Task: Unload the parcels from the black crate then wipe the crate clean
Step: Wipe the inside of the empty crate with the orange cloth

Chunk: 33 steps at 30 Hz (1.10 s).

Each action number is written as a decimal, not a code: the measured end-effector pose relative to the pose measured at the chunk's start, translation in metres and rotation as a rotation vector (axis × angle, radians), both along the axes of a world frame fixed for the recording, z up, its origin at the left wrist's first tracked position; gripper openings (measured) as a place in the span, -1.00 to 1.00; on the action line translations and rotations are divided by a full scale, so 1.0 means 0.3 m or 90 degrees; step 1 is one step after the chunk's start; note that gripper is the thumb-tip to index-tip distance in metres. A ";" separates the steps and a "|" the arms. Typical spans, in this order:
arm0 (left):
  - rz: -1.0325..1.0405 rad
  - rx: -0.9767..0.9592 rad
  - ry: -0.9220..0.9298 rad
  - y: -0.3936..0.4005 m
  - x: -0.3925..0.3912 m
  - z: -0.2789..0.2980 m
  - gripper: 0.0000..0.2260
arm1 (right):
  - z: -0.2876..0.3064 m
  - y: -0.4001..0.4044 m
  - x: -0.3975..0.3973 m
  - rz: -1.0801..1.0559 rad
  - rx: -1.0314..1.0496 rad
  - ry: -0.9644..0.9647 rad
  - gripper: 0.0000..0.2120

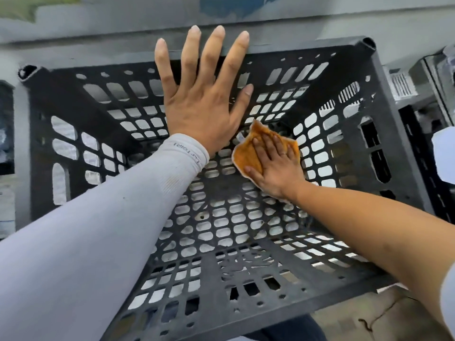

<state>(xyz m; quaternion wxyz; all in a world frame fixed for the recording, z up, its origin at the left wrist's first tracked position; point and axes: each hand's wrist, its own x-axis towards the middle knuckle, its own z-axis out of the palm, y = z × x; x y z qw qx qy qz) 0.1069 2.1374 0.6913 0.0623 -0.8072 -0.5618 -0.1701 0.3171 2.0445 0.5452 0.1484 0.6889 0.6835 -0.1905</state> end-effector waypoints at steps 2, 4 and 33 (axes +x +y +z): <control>0.000 0.001 0.000 0.001 -0.002 0.003 -0.41 | -0.018 -0.014 -0.056 -0.041 0.016 0.017 -0.22; 0.003 0.008 0.008 0.000 0.001 0.001 -0.41 | -0.043 -0.023 -0.110 -0.050 0.064 0.067 -0.28; 0.039 -0.002 0.048 -0.007 0.019 0.012 -0.40 | -0.033 0.021 -0.220 0.366 0.039 0.101 -0.24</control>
